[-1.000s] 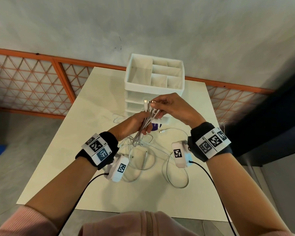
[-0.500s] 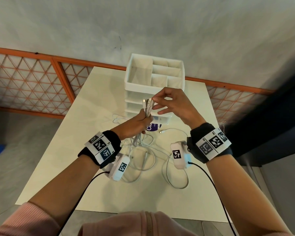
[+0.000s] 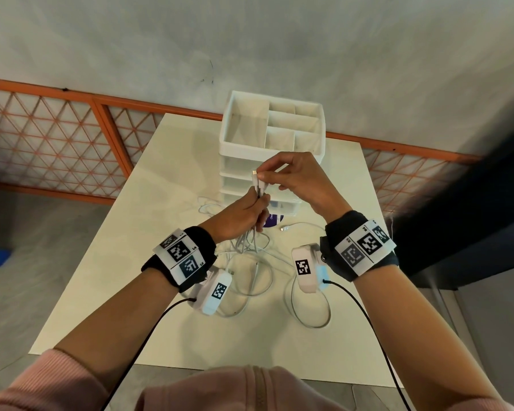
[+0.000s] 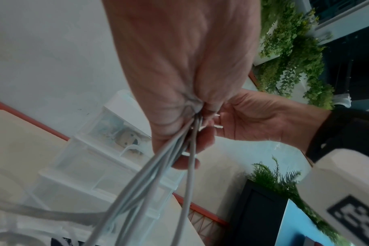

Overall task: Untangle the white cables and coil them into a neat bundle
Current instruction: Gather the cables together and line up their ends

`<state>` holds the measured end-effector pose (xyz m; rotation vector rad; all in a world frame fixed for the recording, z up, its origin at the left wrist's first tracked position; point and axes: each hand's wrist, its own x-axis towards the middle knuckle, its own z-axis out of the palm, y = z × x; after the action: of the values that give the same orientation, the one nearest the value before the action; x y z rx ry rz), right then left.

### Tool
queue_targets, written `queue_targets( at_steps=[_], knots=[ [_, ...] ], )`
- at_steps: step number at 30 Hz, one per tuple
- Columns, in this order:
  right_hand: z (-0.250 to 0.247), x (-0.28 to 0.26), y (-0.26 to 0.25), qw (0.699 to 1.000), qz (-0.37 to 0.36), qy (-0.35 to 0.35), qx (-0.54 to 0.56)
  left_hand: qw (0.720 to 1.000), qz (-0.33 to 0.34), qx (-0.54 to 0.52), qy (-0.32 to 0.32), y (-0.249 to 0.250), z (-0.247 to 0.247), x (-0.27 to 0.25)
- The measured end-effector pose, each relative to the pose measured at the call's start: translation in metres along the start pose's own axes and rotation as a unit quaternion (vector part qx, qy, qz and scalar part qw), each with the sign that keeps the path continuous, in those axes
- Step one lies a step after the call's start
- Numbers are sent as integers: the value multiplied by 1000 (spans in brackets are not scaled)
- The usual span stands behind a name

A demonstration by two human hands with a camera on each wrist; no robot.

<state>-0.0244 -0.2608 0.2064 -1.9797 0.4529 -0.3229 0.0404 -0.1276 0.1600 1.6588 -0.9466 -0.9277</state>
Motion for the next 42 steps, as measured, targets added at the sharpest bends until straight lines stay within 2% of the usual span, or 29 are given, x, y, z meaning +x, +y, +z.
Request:
queue_targets(
  at_steps=[3,4,5,7,9,10,11,13,15,19,22,25,27,30,34,39,42],
  knots=[
    [7,-1,11,999,20,44,19,999,16,-43,21,-1,-7,1],
    [10,-3,17,998,30,25,57,997,20,-71,31,0,-11,2],
    [12,-7,23,993,36,-23,106,993,26,-110,39,2,-13,2],
    [21,-13,37,970,50,-169,166,976,43,-212,41,9,-17,3],
    [33,-17,40,943,59,-314,92,955,52,-287,43,20,-19,0],
    [40,-17,42,936,57,-345,39,951,57,-300,42,24,-20,-1],
    [45,-16,42,939,56,-340,0,952,62,-297,40,28,-21,-2],
    [47,-10,45,955,44,-284,-73,959,73,-271,45,31,-24,-4],
    [41,-3,56,958,32,-240,-156,962,79,-257,56,31,-30,-7],
    [21,2,89,926,52,-208,-312,955,90,-268,87,34,-50,-19],
    [6,-6,106,906,90,-186,-370,963,141,-175,151,37,-64,-30],
    [1,-13,110,924,91,-148,-342,974,124,1,191,33,-76,-34],
    [-1,-13,104,939,75,-125,-311,983,81,94,138,24,-76,-32],
    [-1,-12,84,950,25,-113,-290,985,17,167,43,6,-61,-28],
    [6,-14,54,954,16,-136,-267,976,-21,214,13,-5,-35,-20],
    [3,-17,40,971,59,-147,-177,956,3,282,75,-7,-34,-11],
    [-3,-20,49,982,73,-114,-134,962,45,224,152,7,-47,-13]
  ],
)
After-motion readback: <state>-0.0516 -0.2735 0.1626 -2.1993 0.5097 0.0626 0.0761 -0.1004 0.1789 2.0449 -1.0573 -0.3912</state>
